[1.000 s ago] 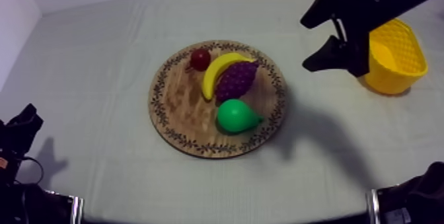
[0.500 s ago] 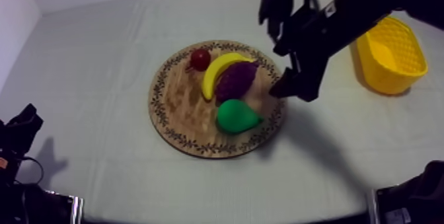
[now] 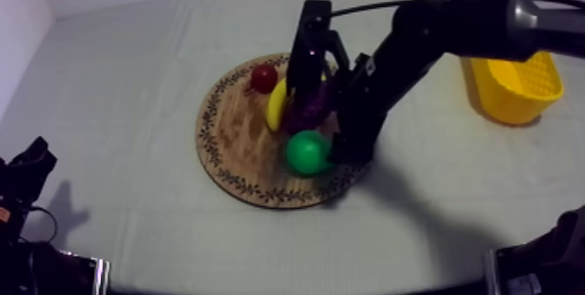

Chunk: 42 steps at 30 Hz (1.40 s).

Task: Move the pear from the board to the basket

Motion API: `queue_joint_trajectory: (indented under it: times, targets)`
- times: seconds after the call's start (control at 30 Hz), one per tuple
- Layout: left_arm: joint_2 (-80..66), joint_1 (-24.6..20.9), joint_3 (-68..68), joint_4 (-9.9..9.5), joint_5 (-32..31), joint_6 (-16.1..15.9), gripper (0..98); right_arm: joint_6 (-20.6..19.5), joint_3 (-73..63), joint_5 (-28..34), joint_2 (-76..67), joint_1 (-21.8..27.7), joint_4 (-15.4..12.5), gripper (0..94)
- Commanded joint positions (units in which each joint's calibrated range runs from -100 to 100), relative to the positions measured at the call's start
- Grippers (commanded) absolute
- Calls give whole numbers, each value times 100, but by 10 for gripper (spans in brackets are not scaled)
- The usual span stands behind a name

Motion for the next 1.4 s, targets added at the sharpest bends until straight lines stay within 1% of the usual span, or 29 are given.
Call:
queue_joint_trajectory:
  times: [0.0,0.47,0.87,1.1,1.37]
  targets:
    - [2,-2,2,0,5,1,1,-19,-45,-9,200,-7,18,608]
    - [2,-2,2,0,5,1,1,-87,-622,-76,1083,-155,24,593]
    - [2,-2,2,0,5,1,1,-24,-906,45,1454,-224,58,563]
    - [2,-2,2,0,5,1,1,8,-973,103,1514,-222,67,491]
    - [2,-2,2,0,5,-1,1,-10,-675,-65,1057,-183,159,493]
